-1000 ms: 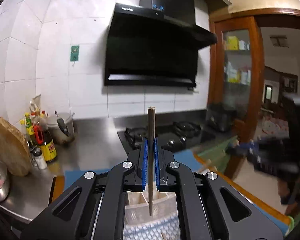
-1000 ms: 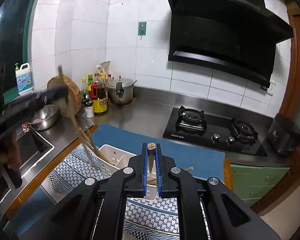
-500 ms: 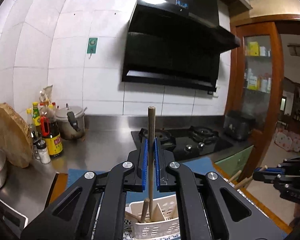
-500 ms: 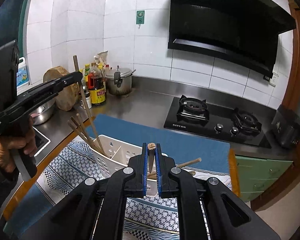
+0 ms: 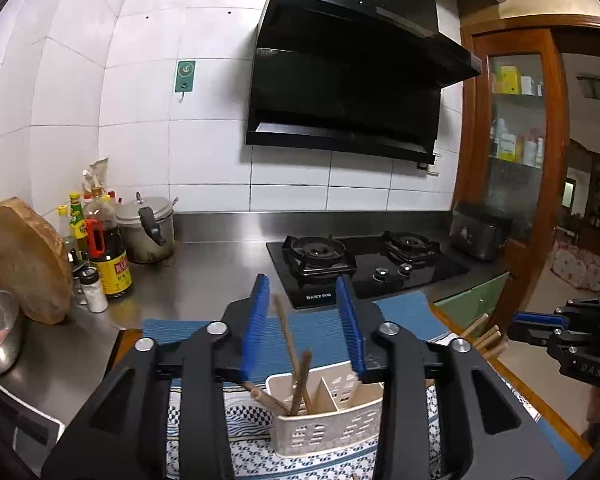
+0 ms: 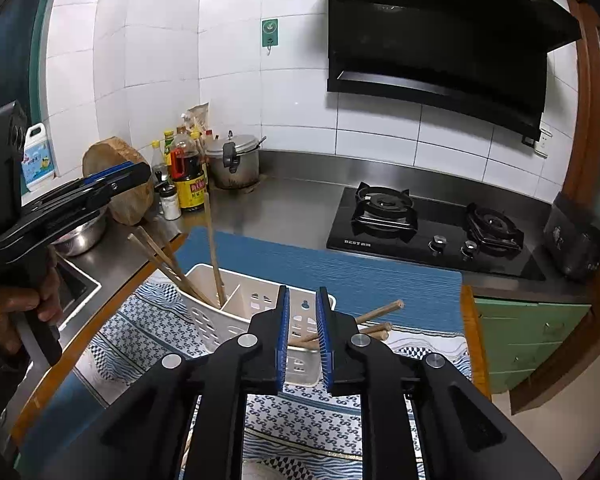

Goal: Organize utensils
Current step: 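Open both grippers to drop the chopsticks into the caddy, then lower the right gripper onto two chopsticks and close on them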

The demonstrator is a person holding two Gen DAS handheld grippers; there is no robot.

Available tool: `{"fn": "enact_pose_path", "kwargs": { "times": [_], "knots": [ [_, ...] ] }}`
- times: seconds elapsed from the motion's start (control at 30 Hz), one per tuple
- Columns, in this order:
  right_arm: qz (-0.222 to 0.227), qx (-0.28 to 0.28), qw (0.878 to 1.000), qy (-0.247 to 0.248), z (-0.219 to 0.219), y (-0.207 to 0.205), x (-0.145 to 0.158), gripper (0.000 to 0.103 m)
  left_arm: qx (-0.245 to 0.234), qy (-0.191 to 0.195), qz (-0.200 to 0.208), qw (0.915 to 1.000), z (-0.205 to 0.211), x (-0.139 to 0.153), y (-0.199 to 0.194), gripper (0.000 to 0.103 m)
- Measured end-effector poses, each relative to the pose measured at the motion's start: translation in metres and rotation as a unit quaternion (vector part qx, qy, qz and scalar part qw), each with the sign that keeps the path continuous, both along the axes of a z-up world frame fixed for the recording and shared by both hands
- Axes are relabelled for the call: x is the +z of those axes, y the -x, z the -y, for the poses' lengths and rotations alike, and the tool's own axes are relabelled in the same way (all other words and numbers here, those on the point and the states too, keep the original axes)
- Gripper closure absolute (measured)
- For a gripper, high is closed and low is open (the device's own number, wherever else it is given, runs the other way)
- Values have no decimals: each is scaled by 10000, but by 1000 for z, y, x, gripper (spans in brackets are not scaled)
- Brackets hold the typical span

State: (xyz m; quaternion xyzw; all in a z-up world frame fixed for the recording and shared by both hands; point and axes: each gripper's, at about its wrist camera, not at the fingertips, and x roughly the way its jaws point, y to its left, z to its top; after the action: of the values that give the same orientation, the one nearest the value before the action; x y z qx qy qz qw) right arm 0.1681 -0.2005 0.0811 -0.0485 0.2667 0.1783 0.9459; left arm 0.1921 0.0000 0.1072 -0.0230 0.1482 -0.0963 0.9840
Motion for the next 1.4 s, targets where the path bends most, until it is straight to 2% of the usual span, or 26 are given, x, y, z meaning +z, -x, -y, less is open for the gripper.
{"fn": "enact_pose_path", "kwargs": {
  "times": [0.17, 0.33, 0.53, 0.63, 0.77, 0.97, 1.03, 1.13, 1.4],
  "knots": [
    [64, 82, 9999, -31, 0, 27, -6, 83, -41, -110, 9, 9999, -3, 1, 33, 53],
    [-235, 268, 9993, -81, -11, 60, -40, 83, -63, -228, -189, 9995, -6, -16, 65, 49],
    [-798, 446, 9957, -126, -28, 95, -95, 83, 114, -146, -592, 9981, -19, -49, 98, 43],
    [-1204, 543, 9911, -156, -40, 111, -126, 83, 248, -16, -761, 9968, -29, -66, 113, 42],
    [-1697, 654, 9830, -251, -56, 127, -161, 83, 450, -80, -954, 9944, -37, -87, 128, 40],
    [-2227, 723, 9714, -390, -77, 136, -199, 85, 663, -21, -1190, 9907, -50, -108, 144, 39],
    [-2349, 687, 9684, -473, -80, 136, -205, 90, 724, -27, -1230, 9898, -53, -112, 147, 39],
    [-2534, 600, 9629, -709, -82, 131, -211, 91, 791, -57, -1281, 9886, -58, -117, 153, 38],
    [-2758, 369, 9575, -764, -90, 119, -223, 93, 876, 61, -1433, 9858, -68, -128, 157, 37]
  ]
}}
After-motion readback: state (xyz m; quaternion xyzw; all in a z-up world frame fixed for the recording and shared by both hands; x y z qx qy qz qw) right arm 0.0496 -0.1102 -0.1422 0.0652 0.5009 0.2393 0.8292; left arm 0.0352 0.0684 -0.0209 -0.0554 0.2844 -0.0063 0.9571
